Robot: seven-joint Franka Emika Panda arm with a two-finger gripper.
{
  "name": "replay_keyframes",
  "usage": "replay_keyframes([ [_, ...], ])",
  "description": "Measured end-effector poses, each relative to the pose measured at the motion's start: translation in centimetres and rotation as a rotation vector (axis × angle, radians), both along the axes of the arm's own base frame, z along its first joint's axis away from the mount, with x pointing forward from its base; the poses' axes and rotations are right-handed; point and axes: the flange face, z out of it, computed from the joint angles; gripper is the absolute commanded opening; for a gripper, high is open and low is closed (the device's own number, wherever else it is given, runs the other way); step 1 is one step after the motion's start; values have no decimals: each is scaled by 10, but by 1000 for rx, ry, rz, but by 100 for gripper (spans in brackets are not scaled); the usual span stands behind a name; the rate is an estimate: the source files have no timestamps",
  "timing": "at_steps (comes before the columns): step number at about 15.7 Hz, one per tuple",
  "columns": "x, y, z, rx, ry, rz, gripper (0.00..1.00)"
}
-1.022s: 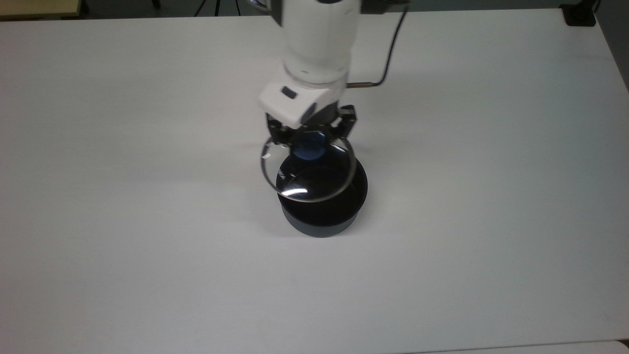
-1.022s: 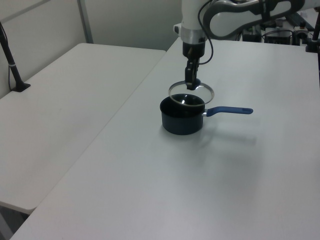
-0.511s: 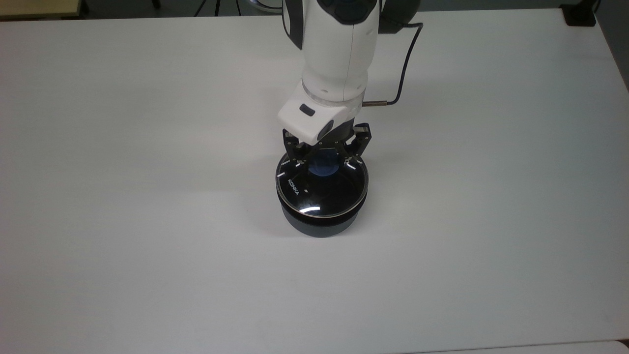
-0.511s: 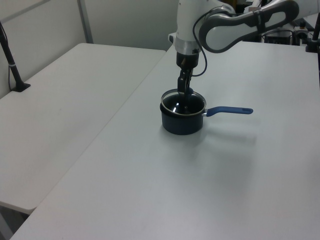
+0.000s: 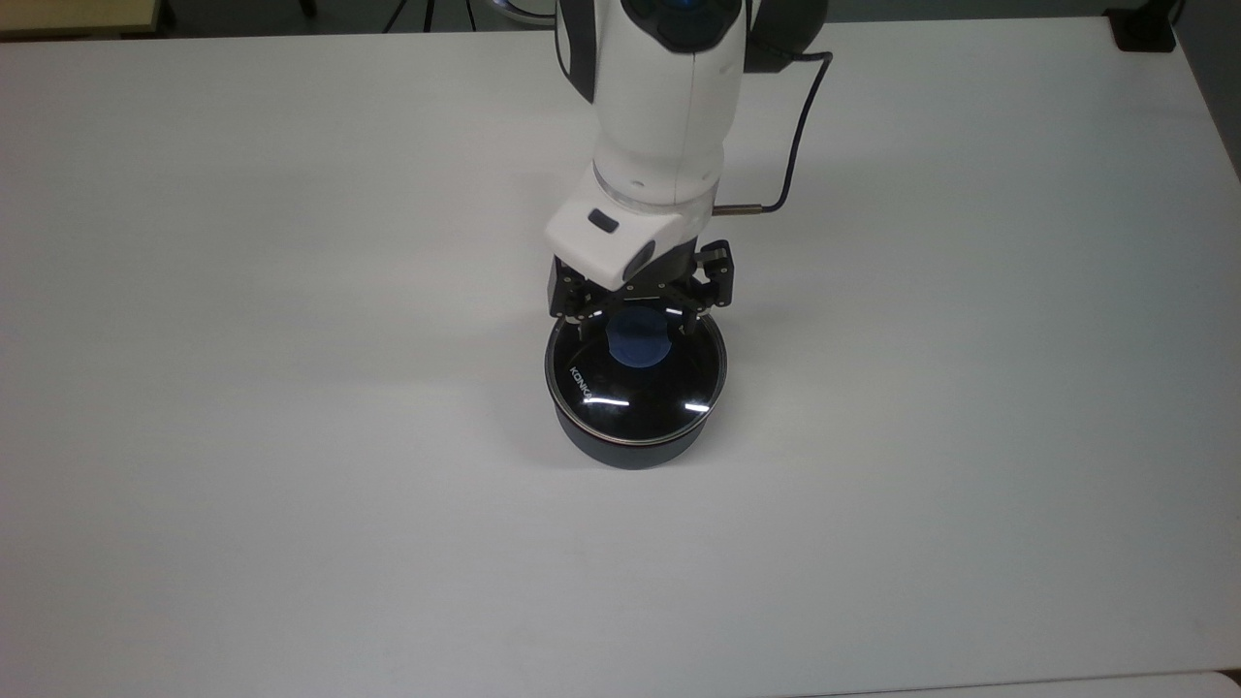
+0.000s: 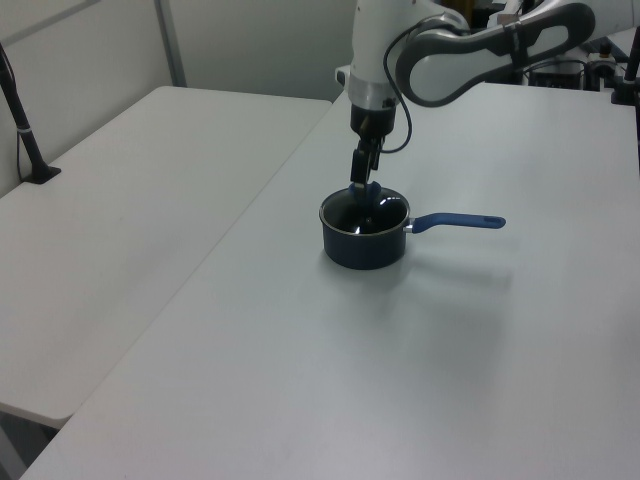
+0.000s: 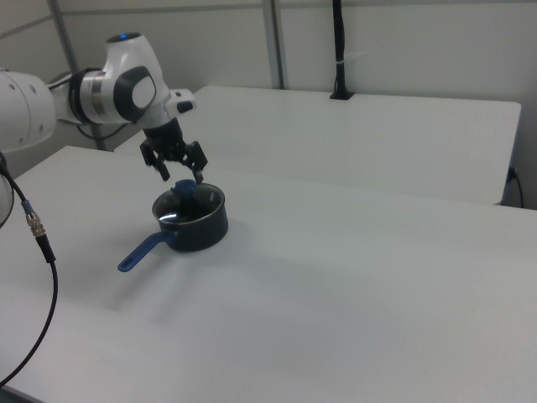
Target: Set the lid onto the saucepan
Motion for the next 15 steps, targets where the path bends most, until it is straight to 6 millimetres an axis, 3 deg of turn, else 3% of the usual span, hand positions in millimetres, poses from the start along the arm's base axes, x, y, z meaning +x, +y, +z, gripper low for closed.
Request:
replay_keyframes([
  [3, -10, -15, 45, -1, -19, -23, 100],
  [8, -60, -72, 117, -19, 84, -110, 100],
  [12, -90, -119, 125, -14, 104, -181, 100],
  [15, -103, -126, 116, -15, 132, -190, 100],
])
